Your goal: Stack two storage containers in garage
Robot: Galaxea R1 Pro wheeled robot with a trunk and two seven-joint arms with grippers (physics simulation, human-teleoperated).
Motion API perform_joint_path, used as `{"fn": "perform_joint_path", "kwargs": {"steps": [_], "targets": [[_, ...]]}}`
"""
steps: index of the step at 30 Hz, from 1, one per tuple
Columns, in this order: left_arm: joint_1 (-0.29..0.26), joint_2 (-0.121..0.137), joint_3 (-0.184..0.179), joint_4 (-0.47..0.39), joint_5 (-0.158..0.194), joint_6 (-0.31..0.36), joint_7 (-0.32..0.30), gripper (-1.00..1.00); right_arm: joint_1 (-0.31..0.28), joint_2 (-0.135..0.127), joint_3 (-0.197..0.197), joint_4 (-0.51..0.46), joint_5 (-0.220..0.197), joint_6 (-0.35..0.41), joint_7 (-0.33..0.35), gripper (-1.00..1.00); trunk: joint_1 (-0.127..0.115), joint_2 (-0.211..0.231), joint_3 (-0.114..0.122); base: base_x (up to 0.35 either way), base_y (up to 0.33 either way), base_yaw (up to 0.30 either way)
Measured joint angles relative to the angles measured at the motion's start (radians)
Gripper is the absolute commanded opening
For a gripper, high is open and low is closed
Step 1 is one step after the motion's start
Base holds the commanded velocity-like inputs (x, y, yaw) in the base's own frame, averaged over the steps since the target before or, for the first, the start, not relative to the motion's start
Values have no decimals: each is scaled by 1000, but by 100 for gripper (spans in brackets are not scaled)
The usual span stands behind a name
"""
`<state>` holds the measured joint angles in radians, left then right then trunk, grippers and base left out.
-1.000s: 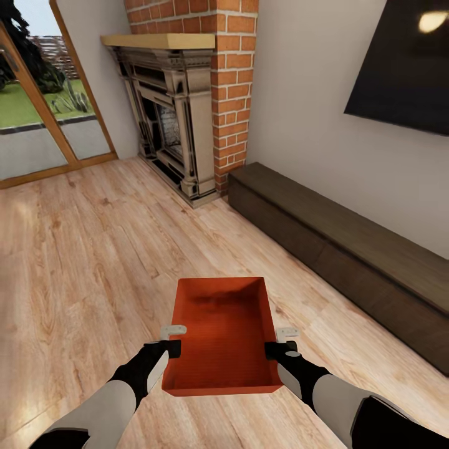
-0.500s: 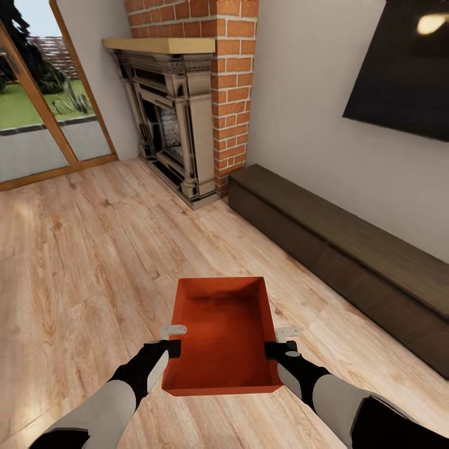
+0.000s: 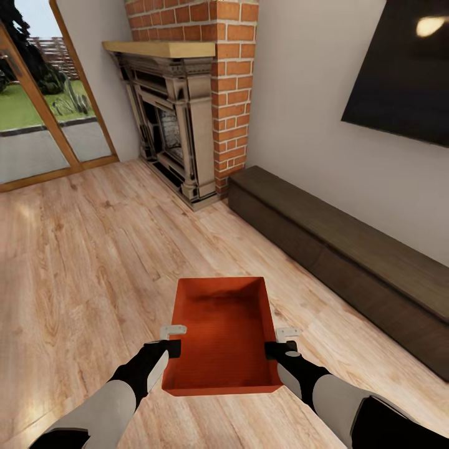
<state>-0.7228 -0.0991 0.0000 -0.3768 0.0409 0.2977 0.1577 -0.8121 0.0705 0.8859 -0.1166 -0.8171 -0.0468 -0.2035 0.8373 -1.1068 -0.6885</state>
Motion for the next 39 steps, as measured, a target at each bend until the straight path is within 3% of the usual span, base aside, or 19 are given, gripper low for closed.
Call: {"fn": "perform_joint_path", "kwargs": {"steps": [39], "targets": [[0, 0, 1, 0, 0, 0, 0, -100, 0, 0, -8, 0, 9, 1, 1, -100, -150, 273, 122, 0, 0, 0]]}}
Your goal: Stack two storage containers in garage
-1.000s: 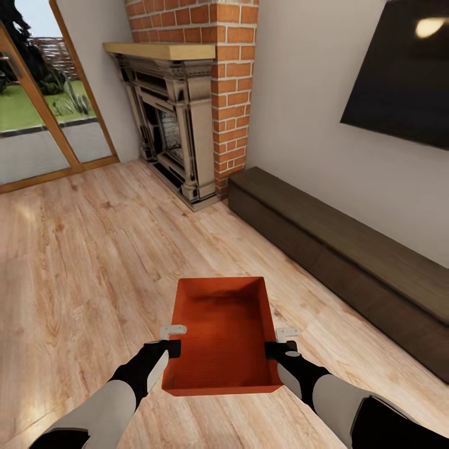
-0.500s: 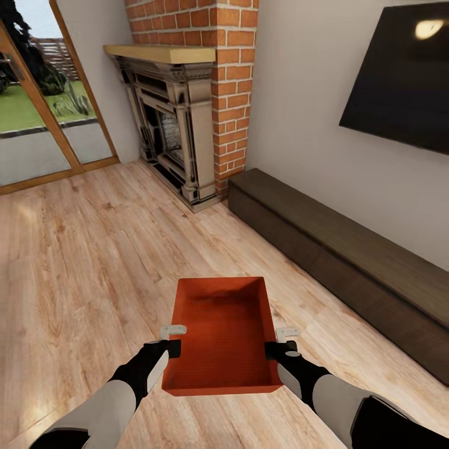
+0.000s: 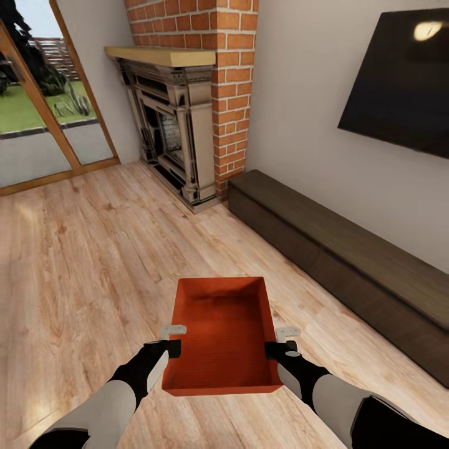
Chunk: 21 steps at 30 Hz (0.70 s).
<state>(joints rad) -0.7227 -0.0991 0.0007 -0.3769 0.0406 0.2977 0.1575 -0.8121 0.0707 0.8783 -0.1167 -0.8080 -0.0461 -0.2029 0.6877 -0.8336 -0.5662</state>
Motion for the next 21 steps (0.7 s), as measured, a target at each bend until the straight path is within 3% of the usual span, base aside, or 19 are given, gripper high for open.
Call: {"fn": "perform_joint_path", "kwargs": {"steps": [21], "targets": [[0, 0, 2, 0, -2, 0, -1, -100, 0, 1, -17, 0, 20, 2, 1, -100, -81, 147, 66, 0, 0, 0]]}}
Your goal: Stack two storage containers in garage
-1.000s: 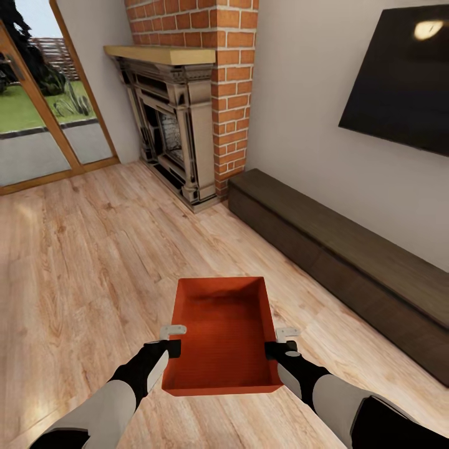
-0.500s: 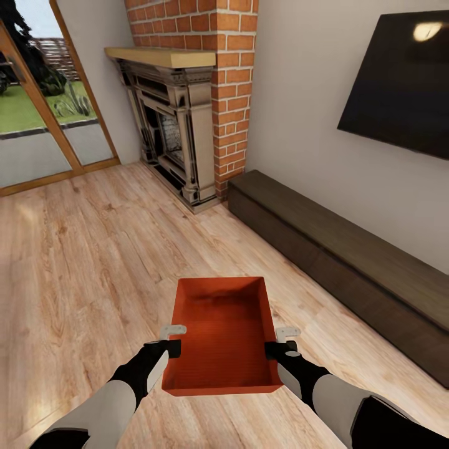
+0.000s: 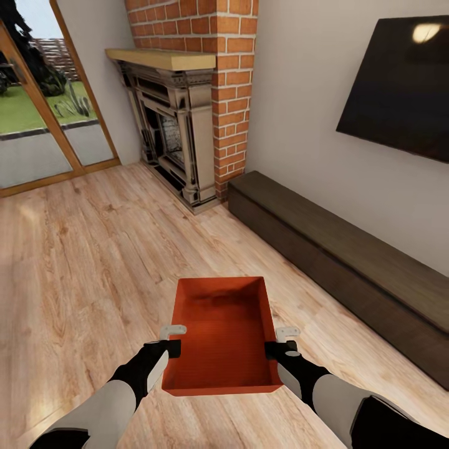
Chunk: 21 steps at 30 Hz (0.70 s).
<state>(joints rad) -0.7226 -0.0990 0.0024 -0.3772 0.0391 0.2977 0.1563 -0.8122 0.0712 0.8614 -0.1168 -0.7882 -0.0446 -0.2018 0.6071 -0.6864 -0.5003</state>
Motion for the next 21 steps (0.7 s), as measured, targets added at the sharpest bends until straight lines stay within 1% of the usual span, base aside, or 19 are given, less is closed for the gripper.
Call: {"fn": "perform_joint_path", "kwargs": {"steps": [5, 21], "targets": [[0, 0, 0, -1, 0, 0, 0, -100, 0, 0, -3, 0, 3, -1, 0, -100, -19, 35, 16, 0, 0, 0], [0, 0, -3, -8, -1, -1, 1, -100, 0, 0, -6, 0, 3, -9, 1, -100, -19, 35, 16, 0, 0, 0]]}}
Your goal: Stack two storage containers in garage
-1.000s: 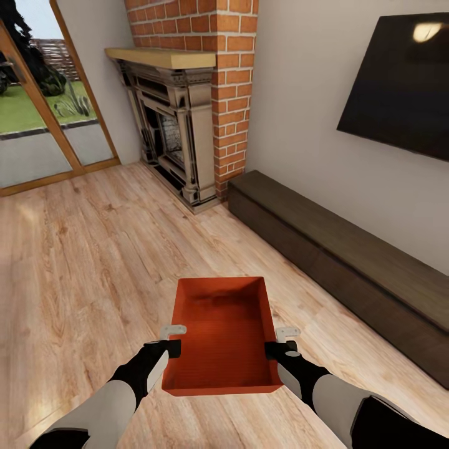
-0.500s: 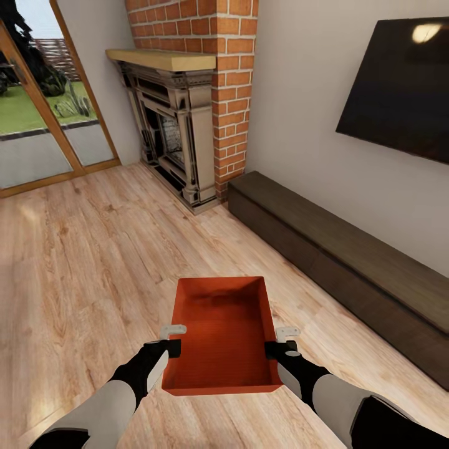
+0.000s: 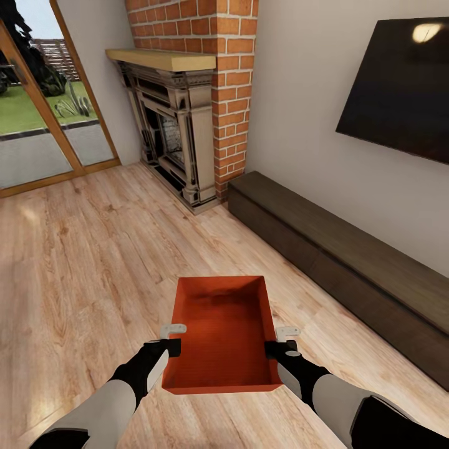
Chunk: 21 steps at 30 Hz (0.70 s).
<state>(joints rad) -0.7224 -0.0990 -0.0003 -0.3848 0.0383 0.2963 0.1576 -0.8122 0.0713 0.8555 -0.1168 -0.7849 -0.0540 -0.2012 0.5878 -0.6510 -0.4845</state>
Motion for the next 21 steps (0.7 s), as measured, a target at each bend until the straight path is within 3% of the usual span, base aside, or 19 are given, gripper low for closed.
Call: {"fn": "perform_joint_path", "kwargs": {"steps": [21], "targets": [[0, 0, 2, 0, -3, 0, -1, -100, 0, 0, 0, 0, 0, 0, 0, -100, 0, 0, 0, 0, 0, 0]]}}
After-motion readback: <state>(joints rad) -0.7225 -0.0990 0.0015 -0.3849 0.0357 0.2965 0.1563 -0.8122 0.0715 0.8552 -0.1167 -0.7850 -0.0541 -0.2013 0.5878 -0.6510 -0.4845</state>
